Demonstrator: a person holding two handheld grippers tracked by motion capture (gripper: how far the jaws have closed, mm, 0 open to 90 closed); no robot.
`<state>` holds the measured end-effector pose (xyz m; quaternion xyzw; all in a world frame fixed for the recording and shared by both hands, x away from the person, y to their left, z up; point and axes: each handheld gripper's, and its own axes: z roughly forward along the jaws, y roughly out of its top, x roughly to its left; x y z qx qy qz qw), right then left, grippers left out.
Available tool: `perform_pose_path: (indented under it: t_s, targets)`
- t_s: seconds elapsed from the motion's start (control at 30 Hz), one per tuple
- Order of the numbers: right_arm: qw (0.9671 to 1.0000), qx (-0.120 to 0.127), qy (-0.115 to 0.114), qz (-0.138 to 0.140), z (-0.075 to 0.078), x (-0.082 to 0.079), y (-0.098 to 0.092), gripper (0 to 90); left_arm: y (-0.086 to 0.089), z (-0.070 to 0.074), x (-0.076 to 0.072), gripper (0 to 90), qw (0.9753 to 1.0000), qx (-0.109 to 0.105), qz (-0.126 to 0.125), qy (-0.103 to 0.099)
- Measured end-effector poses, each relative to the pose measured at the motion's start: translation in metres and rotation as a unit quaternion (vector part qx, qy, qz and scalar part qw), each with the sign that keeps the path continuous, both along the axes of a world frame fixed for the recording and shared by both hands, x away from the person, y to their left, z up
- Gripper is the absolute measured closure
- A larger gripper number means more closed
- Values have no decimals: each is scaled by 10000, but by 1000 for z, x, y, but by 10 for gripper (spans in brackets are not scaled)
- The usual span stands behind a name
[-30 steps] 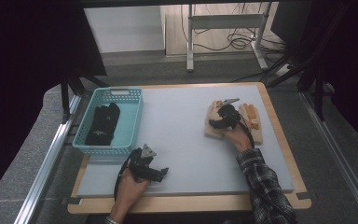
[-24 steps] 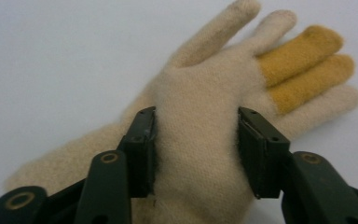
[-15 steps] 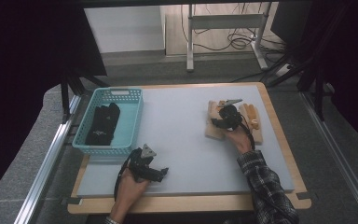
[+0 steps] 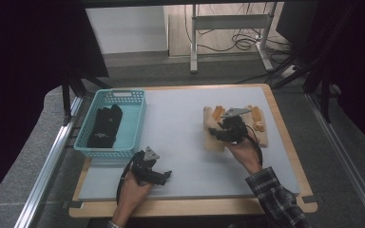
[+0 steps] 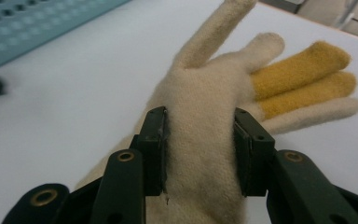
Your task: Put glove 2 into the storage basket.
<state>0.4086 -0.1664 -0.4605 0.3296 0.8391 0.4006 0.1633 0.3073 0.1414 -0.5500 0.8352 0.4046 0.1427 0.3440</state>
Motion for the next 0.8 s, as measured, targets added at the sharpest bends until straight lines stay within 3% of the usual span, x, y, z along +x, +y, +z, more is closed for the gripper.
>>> perform_pose_path:
  t_s: [0.17,0.3,0.33,0.47,0.57,0.7,0.73,0.8]
  targets:
    - [9996,-36,62,268,-13,-36,16,582,0,0,0,1,10000,-4,11,-11]
    - [9992,-252,47,313,-33,-52,24,566,0,0,0,1,10000,0,8,0]
    - [9990,-279,144,314,-43,-56,25,528,0,0,0,2,10000,-6,9,-1]
    - [9989,-236,195,346,-49,-59,27,437,0,0,0,1,10000,-8,11,-1]
    - [9993,-144,147,323,-44,-58,25,383,0,0,0,2,10000,-2,8,-2]
    - [9998,-68,120,171,-35,-50,12,399,0,0,0,2,10000,3,6,0]
    - [9998,-71,161,65,-33,-45,3,456,0,0,0,2,10000,10,-1,-6]
    - [9998,-76,189,12,-33,-42,-2,483,0,0,0,1,10000,8,0,-7]
